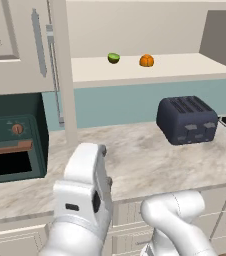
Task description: Pick the orange, kiwi from the counter and place them in the cabinet. Then close the cabinet.
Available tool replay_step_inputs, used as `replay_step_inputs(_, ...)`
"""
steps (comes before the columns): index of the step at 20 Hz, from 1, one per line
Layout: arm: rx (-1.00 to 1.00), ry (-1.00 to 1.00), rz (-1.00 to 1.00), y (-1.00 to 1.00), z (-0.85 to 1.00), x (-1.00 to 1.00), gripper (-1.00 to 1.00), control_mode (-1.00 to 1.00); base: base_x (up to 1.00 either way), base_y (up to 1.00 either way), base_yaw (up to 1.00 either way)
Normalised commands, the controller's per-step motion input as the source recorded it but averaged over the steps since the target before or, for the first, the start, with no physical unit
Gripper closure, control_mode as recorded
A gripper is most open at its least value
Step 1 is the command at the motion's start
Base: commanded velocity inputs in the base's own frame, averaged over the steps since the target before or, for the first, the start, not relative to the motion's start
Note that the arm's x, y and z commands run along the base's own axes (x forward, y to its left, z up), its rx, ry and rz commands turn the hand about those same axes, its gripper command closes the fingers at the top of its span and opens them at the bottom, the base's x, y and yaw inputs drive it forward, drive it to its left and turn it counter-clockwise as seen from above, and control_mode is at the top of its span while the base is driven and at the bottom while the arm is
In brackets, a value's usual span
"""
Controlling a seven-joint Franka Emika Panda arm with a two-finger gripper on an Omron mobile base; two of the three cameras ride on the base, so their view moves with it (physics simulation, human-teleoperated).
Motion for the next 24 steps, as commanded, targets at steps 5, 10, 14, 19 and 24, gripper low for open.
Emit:
replay_step_inputs(5,-0.21,0.06,-0.15,0.99,-0.35,0.35,-1.0,-1.0,0.0,0.0,0.0)
replay_step_inputs(10,-0.2,0.02,-0.18,0.96,-0.36,0.51,-1.0,-1.0,0.0,0.0,0.0)
replay_step_inputs(14,-0.18,0.0,-0.19,0.82,-0.3,0.68,-1.0,-1.0,0.0,0.0,0.0)
replay_step_inputs(19,-0.15,0.0,-0.19,0.73,-0.24,0.75,-1.0,-1.0,0.0,0.0,0.0)
replay_step_inputs(24,-0.03,0.03,-0.11,0.1,-0.01,0.77,-1.0,-1.0,0.0,0.0,0.0)
